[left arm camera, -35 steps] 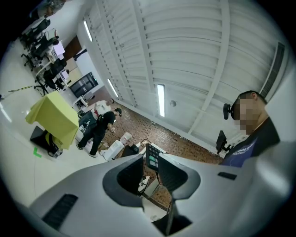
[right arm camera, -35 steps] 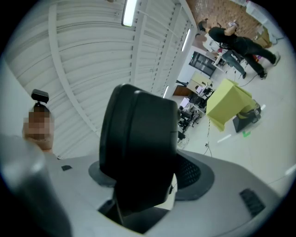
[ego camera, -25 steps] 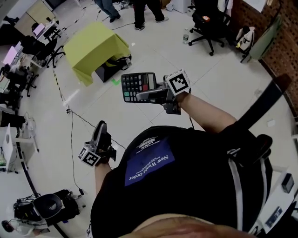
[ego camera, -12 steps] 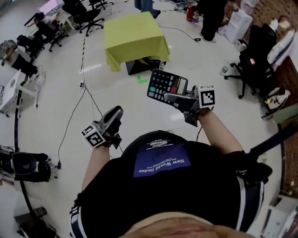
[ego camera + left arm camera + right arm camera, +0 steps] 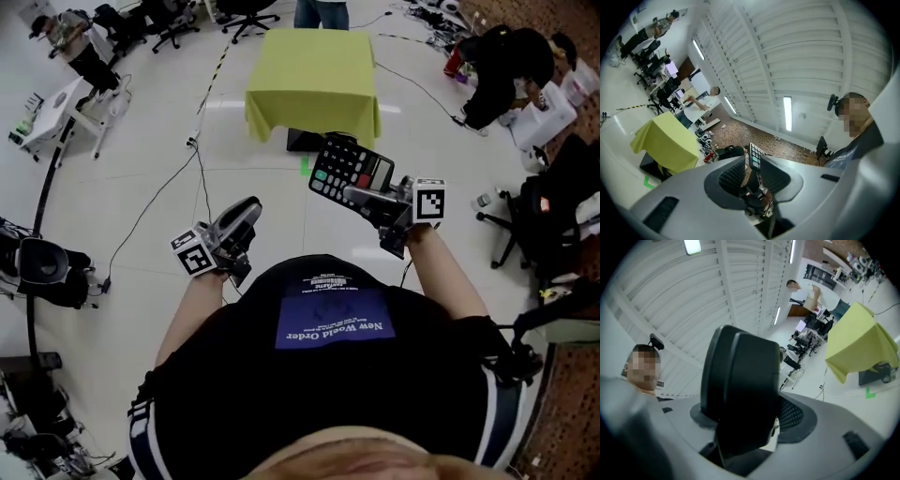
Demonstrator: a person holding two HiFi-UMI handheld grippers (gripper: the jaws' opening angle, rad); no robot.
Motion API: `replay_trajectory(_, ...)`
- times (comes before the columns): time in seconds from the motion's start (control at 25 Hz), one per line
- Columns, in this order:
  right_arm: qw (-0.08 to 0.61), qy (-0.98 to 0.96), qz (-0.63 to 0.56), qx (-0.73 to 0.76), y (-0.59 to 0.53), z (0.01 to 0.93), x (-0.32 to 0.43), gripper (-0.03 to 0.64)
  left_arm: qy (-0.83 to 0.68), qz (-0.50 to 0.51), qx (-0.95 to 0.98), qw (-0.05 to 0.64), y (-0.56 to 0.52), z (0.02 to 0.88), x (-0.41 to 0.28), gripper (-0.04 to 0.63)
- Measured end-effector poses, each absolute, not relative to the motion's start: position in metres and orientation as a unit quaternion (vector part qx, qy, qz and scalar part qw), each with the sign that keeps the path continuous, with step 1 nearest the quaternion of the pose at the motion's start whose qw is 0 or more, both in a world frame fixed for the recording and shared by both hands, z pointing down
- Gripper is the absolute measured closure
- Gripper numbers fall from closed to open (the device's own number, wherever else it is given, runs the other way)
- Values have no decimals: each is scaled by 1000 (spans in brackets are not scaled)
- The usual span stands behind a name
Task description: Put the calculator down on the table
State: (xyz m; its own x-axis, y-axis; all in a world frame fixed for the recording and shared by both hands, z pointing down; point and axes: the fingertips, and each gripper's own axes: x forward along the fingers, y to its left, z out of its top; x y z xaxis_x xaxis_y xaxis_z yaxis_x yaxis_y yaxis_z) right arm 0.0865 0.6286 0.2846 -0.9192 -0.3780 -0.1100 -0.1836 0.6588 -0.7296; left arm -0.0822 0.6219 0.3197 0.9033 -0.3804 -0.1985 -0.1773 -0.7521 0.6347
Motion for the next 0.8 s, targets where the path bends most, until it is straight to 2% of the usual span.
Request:
replay_trajectory(0.28,132,892,-399,-168,564,296,104,319,-152,-153,921,323,557,327,-71,488)
replay_trajectory(0.52,123,894,-376,-210,493,294,72,319,-95,-155,932,313,472,332,-92,488)
replay_trajectory(0.8,166,884,-365,-240,410,290,33,319,-50,-111,952,280,380,326,-124,489)
